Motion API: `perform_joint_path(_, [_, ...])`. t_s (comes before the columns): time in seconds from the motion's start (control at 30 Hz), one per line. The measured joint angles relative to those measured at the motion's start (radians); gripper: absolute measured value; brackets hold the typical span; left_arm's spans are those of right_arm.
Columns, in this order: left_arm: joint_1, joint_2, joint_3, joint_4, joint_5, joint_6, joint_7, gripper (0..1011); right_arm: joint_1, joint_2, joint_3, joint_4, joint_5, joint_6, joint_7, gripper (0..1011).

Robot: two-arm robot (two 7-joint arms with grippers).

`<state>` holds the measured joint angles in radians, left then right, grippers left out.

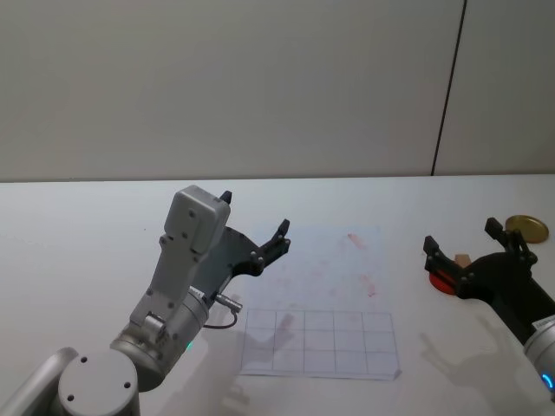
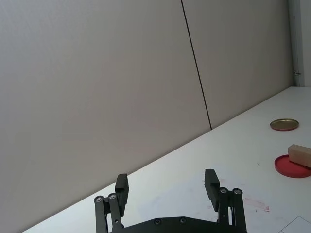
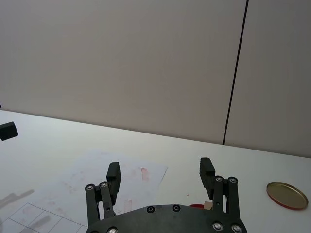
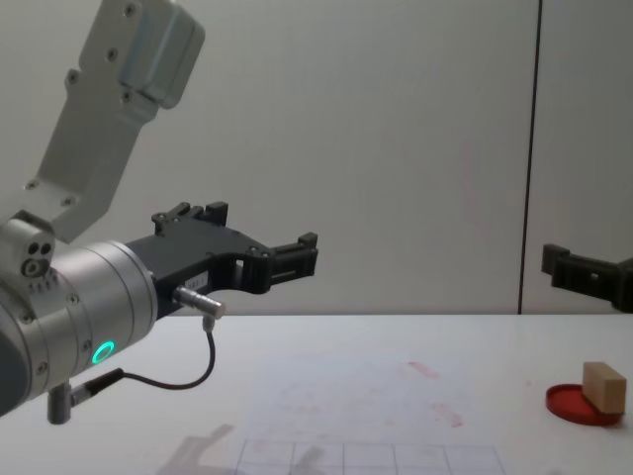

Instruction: Use the one hand to pick up the stamp and affix it onto the A4 paper.

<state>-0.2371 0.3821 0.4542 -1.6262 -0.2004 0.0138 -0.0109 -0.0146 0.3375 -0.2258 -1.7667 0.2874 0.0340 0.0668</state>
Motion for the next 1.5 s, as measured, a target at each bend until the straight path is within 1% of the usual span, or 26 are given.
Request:
perform_joint_path(0.27, [0.000, 0.000, 0.000, 0.000, 0.000, 0.000, 0.000, 993, 0.002, -0.002, 0.000, 0.000, -0.003, 0.007, -0.005, 1001])
perform_joint_path(0.4, [0.000, 0.000, 0.000, 0.000, 0.000, 0.000, 0.000, 993, 0.010, -0.008, 0.001, 0.005, -0.007, 0.029, -0.017, 1001])
perform_joint_path(0.6, [0.000, 0.000, 0.000, 0.000, 0.000, 0.000, 0.000, 993, 0.040, -0.026, 0.004, 0.032, -0.009, 0.085, -0.046, 1001])
perform_joint_path(0.63, [0.000, 0.000, 0.000, 0.000, 0.000, 0.000, 0.000, 993, 0.050, -0.031, 0.005, 0.042, -0.009, 0.103, -0.055, 1001])
perform_joint_path(0.73, [0.000, 0.000, 0.000, 0.000, 0.000, 0.000, 0.000, 993, 0.069, -0.041, 0.007, 0.062, -0.009, 0.126, -0.065, 1001])
perform_joint_path(0.77, [0.000, 0.000, 0.000, 0.000, 0.000, 0.000, 0.000, 993, 0.082, -0.048, 0.008, 0.076, -0.009, 0.143, -0.073, 1001])
perform_joint_path(1.1, [0.000, 0.000, 0.000, 0.000, 0.000, 0.000, 0.000, 993, 0.168, -0.095, 0.013, 0.171, 0.003, 0.237, -0.119, 1001])
perform_joint_path(1.13, [0.000, 0.000, 0.000, 0.000, 0.000, 0.000, 0.000, 993, 0.168, -0.095, 0.013, 0.171, 0.003, 0.237, -0.119, 1001])
perform_joint_path(1.23, [0.000, 0.000, 0.000, 0.000, 0.000, 0.000, 0.000, 993, 0.193, -0.112, 0.013, 0.202, 0.008, 0.273, -0.138, 1001])
perform_joint_path(1.5, [0.000, 0.000, 0.000, 0.000, 0.000, 0.000, 0.000, 993, 0.225, -0.138, 0.011, 0.244, 0.022, 0.331, -0.178, 1001])
